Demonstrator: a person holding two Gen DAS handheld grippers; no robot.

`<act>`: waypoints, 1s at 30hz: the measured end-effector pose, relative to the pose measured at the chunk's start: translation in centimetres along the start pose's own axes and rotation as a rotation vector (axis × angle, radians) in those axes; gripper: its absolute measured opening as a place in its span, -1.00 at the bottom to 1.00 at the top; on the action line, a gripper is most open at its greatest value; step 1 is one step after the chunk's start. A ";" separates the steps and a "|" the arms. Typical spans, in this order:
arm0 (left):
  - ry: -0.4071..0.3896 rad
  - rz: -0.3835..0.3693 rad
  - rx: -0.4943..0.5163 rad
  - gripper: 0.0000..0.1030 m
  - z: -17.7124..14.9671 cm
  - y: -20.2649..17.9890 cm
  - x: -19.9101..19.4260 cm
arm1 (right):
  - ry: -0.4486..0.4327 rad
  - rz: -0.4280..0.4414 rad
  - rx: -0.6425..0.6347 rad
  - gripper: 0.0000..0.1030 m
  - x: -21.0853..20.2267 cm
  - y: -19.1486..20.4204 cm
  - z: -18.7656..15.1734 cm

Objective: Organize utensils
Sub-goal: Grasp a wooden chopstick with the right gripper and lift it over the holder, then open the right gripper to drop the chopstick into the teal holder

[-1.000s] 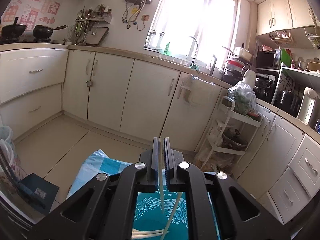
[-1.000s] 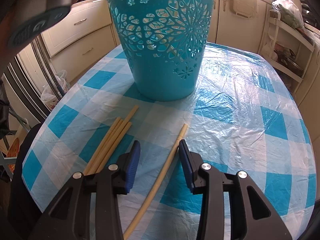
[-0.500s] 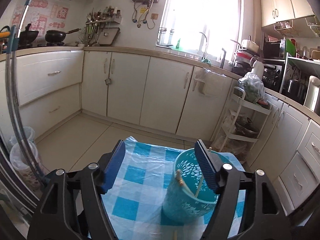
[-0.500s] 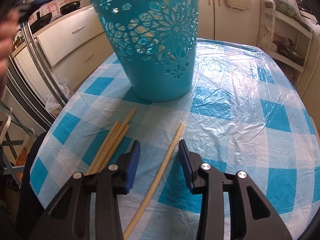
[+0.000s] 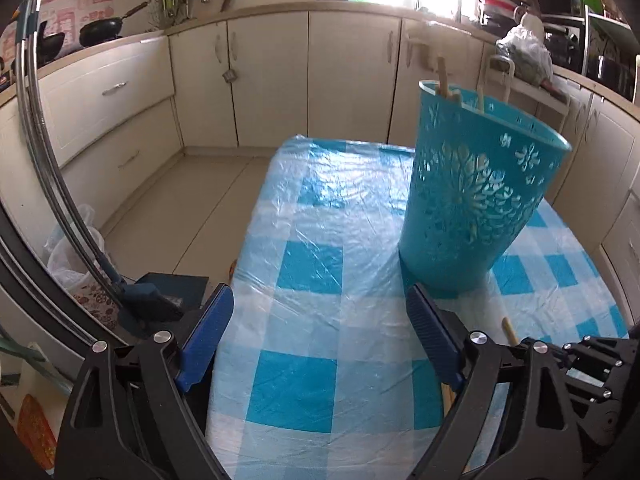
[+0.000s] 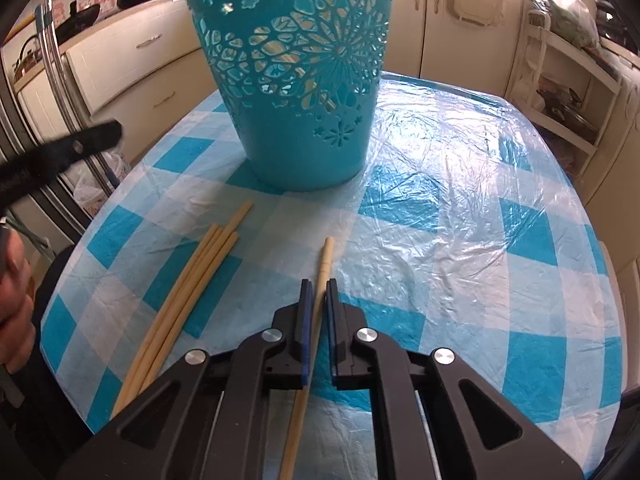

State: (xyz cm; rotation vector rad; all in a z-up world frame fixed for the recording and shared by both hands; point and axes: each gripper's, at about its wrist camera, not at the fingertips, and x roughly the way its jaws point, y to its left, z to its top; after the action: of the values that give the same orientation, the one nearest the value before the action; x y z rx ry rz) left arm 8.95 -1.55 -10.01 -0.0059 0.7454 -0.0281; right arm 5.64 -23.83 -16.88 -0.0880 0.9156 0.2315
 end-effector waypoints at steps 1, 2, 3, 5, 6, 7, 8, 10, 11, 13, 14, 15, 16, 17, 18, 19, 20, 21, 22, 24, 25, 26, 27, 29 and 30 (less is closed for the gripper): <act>0.019 -0.005 -0.002 0.64 -0.3 0.0 0.6 | -0.004 -0.009 -0.011 -0.85 0.0 0.1 -0.1; 0.037 -0.013 -0.005 0.64 -0.6 0.0 1.2 | -0.008 -0.018 -0.025 -0.85 0.0 0.3 -0.2; 0.054 -0.017 -0.011 0.63 -0.9 0.1 1.7 | -0.007 -0.017 -0.024 -0.85 -0.1 0.3 -0.2; 0.073 -0.021 -0.017 0.64 -1.1 0.2 2.2 | -0.001 0.002 0.007 -0.89 -0.2 -0.2 -0.2; 0.086 -0.024 -0.019 0.64 -1.4 0.4 2.5 | -0.002 0.016 0.025 -0.89 -0.4 -0.5 -0.3; 0.093 -0.024 -0.022 0.65 -1.6 0.3 2.8 | -0.010 0.047 0.053 -0.89 -0.7 -0.9 -0.3; 0.103 -0.027 -0.027 0.65 -1.7 0.5 3.1 | -0.019 0.068 0.073 -0.89 -1.0 -1.3 -0.3; 0.109 -0.038 -0.040 0.70 -1.7 0.6 3.2 | -0.056 0.124 0.117 -0.89 -2.2 -2.0 -0.1; 0.111 -0.038 -0.042 0.71 -1.7 0.7 3.2 | -0.084 0.165 0.140 -0.89 -3.1 -2.4 0.0; 0.123 -0.040 -0.042 0.72 -1.8 0.6 3.4 | -0.129 0.207 0.163 -0.89 -4.4 -2.7 0.5; 0.131 -0.041 -0.040 0.72 -1.8 0.6 3.5 | -0.154 0.228 0.171 -0.89 -5.2 -2.8 0.8; 0.137 -0.041 -0.037 0.72 -1.8 0.5 3.6 | -0.187 0.259 0.182 -0.89 -6.1 -3.0 1.2; 0.137 -0.041 -0.033 0.72 -1.9 0.5 3.7 | -0.215 0.280 0.189 -0.89 -6.9 -2.9 1.7; 0.136 -0.039 -0.028 0.72 -1.9 0.4 3.6 | -0.241 0.293 0.193 -0.89 -7.7 -2.9 2.2; 0.136 -0.038 -0.024 0.72 -1.9 0.3 3.6 | -0.271 0.308 0.193 -0.89 -8.6 -2.9 2.8; 0.136 -0.037 -0.021 0.72 -1.9 0.2 3.6 | -0.302 0.323 0.194 -0.89 -9.5 -2.8 3.4; 0.136 -0.036 -0.018 0.72 -1.9 0.1 3.6 | -0.326 0.333 0.196 -0.89 -10.1 -2.8 4.0; 0.136 -0.034 -0.016 0.72 -1.8 0.1 3.6 | -0.356 0.347 0.200 -0.89 -10.9 -2.8 4.8; 0.135 -0.033 -0.015 0.73 -1.8 0.0 3.6 | -0.384 0.358 0.203 -0.89 -11.6 -2.8 5.4; 0.137 -0.033 -0.013 0.73 -1.9 -0.1 3.5 | -0.450 0.370 0.207 -0.89 -13.0 -3.0 7.3; 0.137 -0.033 -0.013 0.73 -1.9 -0.1 3.5 | -0.478 0.371 0.209 -0.89 -13.4 -3.0 8.4; 0.137 -0.033 -0.014 0.73 -1.9 -0.1 3.5 | -0.512 0.369 0.213 -0.89 -13.9 -3.0 9.8; 0.137 -0.032 -0.015 0.73 -1.9 -0.1 3.5 | -0.539 0.359 0.217 -0.89 -14.2 -3.0 10.9; 0.138 -0.034 -0.017 0.73 -1.9 -0.1 3.5 | -0.600 0.333 0.215 -0.89 -14.4 -2.6 13.5; 0.139 -0.035 -0.019 0.73 -1.9 -0.1 3.5 | -0.621 0.313 0.218 -0.89 -14.3 -2.7 14.5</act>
State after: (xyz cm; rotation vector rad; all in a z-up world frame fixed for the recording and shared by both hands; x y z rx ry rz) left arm 10.23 -1.72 -13.78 -0.0351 0.8845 -0.0550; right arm 9.13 -26.20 3.25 0.3183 0.3253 0.4185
